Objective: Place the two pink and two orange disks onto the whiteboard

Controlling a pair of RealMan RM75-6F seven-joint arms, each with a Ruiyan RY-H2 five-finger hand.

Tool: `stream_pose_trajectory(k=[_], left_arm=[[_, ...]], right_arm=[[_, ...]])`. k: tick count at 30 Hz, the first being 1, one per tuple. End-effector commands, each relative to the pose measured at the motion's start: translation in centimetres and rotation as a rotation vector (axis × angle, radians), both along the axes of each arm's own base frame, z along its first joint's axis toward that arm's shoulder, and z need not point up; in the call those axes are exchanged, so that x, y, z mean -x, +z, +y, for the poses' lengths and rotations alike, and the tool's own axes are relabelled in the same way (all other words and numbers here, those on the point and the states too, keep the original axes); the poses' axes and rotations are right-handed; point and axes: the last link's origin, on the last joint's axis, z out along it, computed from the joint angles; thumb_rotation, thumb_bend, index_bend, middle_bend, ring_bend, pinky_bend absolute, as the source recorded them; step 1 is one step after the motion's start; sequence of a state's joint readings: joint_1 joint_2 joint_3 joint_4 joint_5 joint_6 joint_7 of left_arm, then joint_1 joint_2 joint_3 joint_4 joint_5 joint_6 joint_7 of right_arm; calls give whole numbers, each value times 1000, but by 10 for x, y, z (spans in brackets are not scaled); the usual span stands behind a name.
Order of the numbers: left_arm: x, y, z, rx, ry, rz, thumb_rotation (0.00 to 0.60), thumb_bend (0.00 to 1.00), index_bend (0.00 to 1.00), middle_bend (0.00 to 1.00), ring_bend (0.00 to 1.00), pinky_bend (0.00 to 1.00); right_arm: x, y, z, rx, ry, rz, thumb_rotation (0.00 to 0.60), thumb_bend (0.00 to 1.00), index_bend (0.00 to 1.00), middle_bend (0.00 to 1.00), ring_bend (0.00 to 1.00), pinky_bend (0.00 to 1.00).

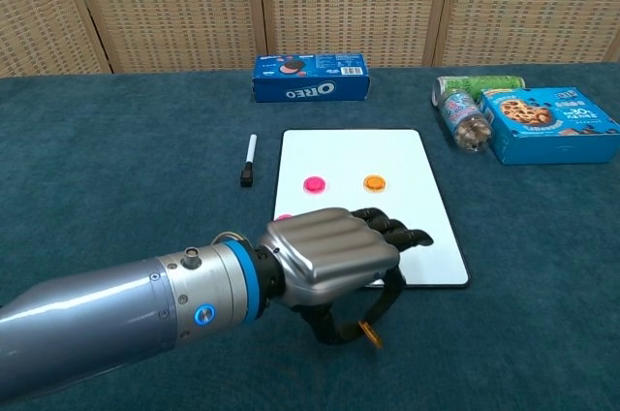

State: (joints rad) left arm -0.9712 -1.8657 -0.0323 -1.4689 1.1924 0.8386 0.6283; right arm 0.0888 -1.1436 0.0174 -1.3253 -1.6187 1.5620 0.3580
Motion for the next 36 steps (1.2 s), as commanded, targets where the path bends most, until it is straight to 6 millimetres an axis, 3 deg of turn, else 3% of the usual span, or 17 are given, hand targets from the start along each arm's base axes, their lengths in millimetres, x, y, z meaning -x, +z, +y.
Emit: stream_pose_trajectory(k=[1,9,21,29,36], left_arm=[[-2,7,3,-14,3,-21,600,417,621,0,0,0],[-3,27,19,-65,24,-45,600,418,626,0,0,0],[-13,33,70,-151,132,-7,600,418,627,0,0,0],[-26,30,93,-162,158,49,600,416,627,0,0,0],[-38,15,100,-129,192,77,600,417,627,0,0,0]], right_arm=[[0,0,0,-1,1,1,600,0,0,0,0,0],[-2,-3,1,-12,5,6,600,0,0,0,0,0],[0,-5,-2,-20,-6,9,600,0,0,0,0,0],[7,-3,-8,-21,-38,-1,600,0,0,0,0,0],[10,-3,-13,-21,-58,-3,600,0,0,0,0,0]])
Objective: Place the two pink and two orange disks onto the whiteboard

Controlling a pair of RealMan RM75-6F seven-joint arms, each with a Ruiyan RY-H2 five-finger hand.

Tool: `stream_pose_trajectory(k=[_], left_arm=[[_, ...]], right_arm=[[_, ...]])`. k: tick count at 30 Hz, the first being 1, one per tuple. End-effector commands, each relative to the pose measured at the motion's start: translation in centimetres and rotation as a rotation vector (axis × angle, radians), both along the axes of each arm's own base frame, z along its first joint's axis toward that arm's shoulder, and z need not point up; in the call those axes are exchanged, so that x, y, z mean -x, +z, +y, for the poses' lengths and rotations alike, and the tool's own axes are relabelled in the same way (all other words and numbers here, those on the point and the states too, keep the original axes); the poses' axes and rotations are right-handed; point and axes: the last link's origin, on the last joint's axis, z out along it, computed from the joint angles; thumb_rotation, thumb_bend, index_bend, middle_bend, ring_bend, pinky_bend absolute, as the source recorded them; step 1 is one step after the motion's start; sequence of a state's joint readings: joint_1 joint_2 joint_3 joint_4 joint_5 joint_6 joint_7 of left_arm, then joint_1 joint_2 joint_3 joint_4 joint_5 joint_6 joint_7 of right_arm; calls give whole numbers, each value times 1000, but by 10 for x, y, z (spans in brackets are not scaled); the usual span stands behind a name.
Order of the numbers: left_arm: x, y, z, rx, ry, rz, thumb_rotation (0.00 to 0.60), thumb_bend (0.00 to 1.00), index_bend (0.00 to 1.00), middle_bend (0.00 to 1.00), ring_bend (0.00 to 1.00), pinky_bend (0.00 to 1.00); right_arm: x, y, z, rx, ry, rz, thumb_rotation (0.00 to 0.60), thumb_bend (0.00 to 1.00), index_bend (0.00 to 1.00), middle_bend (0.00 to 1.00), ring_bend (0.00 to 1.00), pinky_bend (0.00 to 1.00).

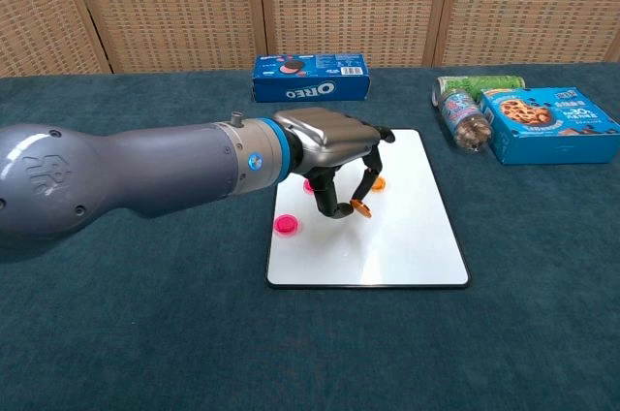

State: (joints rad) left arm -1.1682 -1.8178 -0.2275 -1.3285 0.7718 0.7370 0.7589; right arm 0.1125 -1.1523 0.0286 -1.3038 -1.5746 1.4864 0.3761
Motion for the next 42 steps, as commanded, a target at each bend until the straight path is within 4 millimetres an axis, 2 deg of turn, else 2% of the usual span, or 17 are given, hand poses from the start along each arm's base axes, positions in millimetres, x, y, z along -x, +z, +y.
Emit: stream_pose_trajectory(k=[1,10,12,14,15,16,24,31,34,36,42], left_arm=[[-7,-9,1,26,16,13,600,417,627,0,0,0],[-12,-16,7,12,41,52,600,411,606,0,0,0],[-11,-16,8,3,50,58,600,403,423,0,0,0],[-13,-15,8,1,57,47,600,393,112,0,0,0],[-13,-14,9,-4,57,43,600,387,24,0,0,0],[-14,-14,9,-7,56,39,600,384,1,0,0,0],[-16,-1,10,-37,45,-7,600,381,0,0,0,0],[-2,33,6,-78,-10,-55,600,381,0,0,0,0],[11,55,6,-108,-21,-88,600,312,0,0,0,0],[21,68,5,-128,-23,-105,600,231,0,0,0,0],[65,117,-3,-207,-17,-185,600,71,0,0,0,0]], right_arm=[[1,0,-1,0,-6,-1,600,0,0,0,0,0],[5,3,-4,5,-24,-12,600,0,0,0,0,0],[5,4,-3,7,-23,-16,600,0,0,0,0,0],[5,4,-3,8,-21,-17,600,0,0,0,0,0],[5,4,-3,9,-21,-18,600,0,0,0,0,0],[5,4,-3,8,-20,-18,600,0,0,0,0,0],[4,4,-2,4,-16,-19,600,0,0,0,0,0],[3,4,-1,6,-9,-22,600,0,0,0,0,0],[3,4,0,5,-5,-22,600,0,0,0,0,0],[2,3,0,3,-2,-22,600,0,0,0,0,0],[-1,2,2,5,10,-20,600,0,0,0,0,0]])
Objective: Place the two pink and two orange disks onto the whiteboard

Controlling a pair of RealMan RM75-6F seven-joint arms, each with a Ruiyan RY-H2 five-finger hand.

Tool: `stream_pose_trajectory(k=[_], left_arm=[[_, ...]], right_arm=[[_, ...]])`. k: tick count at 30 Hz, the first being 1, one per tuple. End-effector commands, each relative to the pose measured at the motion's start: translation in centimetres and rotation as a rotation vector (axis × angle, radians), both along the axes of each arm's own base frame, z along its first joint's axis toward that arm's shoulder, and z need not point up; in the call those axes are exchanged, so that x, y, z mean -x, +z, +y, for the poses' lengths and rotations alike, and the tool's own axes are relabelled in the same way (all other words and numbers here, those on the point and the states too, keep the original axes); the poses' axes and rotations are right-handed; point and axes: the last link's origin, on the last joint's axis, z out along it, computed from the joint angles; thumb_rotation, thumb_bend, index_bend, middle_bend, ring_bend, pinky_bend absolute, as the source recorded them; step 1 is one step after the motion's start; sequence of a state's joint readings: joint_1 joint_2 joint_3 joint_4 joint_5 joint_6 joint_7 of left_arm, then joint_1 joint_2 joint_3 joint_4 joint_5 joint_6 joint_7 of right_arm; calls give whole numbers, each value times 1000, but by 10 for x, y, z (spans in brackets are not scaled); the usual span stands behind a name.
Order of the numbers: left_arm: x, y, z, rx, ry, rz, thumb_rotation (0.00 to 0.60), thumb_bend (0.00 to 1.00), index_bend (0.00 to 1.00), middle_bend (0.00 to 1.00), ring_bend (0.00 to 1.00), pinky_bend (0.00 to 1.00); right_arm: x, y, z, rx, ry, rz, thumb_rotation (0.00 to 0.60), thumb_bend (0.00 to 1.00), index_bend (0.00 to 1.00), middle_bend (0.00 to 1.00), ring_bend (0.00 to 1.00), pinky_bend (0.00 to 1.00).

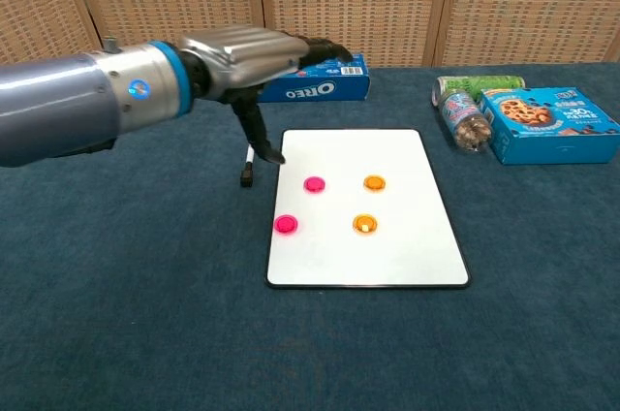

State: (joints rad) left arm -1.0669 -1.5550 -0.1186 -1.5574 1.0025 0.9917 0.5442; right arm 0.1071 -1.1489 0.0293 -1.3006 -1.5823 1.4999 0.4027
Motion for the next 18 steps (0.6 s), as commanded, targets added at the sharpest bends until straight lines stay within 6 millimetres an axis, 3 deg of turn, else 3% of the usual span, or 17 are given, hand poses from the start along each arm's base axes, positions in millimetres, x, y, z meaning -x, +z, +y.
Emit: stream_pose_trajectory(k=[1,5,11,13,15,16,18], left_arm=[[40,38,-13,-51,21,-71,600,58,0,0,0,0],[90,74,-32,-137,58,-114,600,46,0,0,0,0],[181,135,-87,-345,223,-210,600,42,0,0,0,0],[200,146,-102,-392,284,-213,600,41,0,0,0,0],[229,162,-126,-469,391,-222,600,40,0,0,0,0],[257,173,-154,-537,514,-250,600,40,0,0,0,0],[270,174,-170,-544,554,-269,600,40,0,0,0,0]], right_arm=[[-1,0,1,2,2,0,600,0,0,0,0,0],[-2,0,2,11,7,2,600,0,0,0,0,0],[-5,-1,2,80,1,13,600,28,0,0,0,0],[-7,-2,3,103,2,16,600,28,0,0,0,0],[-10,-2,5,127,9,22,600,28,0,0,0,0],[-13,-3,8,139,20,29,600,28,0,0,0,0],[-16,-4,10,146,25,33,600,28,0,0,0,0]])
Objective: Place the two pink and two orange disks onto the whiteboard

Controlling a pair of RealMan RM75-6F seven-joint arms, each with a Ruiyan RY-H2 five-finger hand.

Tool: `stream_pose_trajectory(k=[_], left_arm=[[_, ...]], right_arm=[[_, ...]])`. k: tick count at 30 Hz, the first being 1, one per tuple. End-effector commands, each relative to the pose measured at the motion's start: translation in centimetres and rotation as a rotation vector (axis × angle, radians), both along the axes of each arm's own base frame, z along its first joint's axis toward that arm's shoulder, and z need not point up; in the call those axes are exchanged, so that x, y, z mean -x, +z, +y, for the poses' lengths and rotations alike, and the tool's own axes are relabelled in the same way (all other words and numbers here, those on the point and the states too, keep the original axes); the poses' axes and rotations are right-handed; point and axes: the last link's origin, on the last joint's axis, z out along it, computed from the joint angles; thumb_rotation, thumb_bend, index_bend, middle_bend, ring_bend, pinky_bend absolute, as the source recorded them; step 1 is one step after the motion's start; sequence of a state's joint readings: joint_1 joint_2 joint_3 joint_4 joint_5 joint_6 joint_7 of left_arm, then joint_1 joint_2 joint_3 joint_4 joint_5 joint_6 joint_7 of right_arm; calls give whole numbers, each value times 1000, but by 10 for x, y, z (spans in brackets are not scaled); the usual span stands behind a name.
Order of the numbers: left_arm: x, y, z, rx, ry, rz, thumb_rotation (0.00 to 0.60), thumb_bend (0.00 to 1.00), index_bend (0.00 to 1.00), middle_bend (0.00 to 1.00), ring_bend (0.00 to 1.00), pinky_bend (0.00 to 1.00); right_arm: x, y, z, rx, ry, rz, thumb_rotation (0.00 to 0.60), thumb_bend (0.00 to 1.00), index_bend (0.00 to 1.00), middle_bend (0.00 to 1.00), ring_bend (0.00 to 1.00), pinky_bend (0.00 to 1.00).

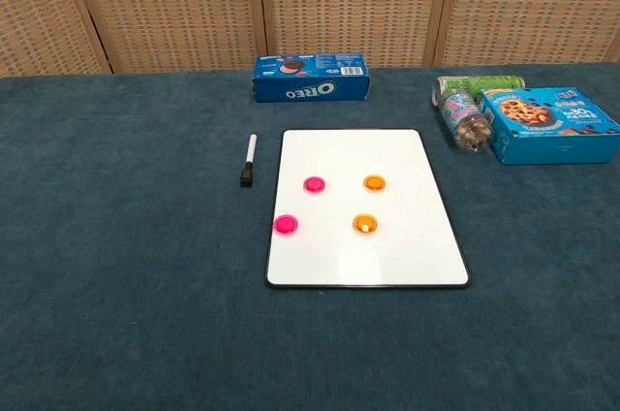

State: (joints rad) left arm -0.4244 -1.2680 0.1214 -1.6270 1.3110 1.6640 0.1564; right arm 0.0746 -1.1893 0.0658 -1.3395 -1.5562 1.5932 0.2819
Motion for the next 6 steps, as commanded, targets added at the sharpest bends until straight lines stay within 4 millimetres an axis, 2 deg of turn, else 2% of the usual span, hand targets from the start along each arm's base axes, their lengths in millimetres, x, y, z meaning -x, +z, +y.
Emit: stream_pose_trajectory(k=[1,6], left_arm=[[60,27,-64,-78,198,-67,600,40,0,0,0,0],[67,30,-72,-76,194,-85,600,42,0,0,0,0]], right_arm=[[-6,-3,5,23,11,10,600,28,0,0,0,0],[-9,-5,9,18,13,27,600,29,0,0,0,0]])
